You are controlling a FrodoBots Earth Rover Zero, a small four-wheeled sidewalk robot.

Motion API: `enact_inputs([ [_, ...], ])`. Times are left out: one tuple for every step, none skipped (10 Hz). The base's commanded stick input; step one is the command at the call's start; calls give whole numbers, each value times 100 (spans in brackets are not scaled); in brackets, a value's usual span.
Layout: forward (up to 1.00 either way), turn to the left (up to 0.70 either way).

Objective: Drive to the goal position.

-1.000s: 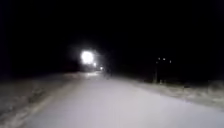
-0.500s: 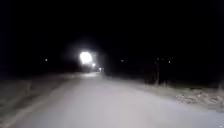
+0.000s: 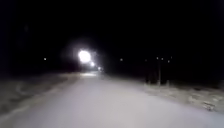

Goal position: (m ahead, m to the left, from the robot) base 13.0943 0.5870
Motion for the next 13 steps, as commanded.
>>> enact_inputs([
  [100, 40],
  [100, 40],
  [100, 40],
  [100, 31],
  [100, 9],
  [100, 0],
  [100, 0],
  [100, 0],
  [100, 0],
  [100, 0],
  [100, 0],
  [100, 0],
  [100, 0],
])
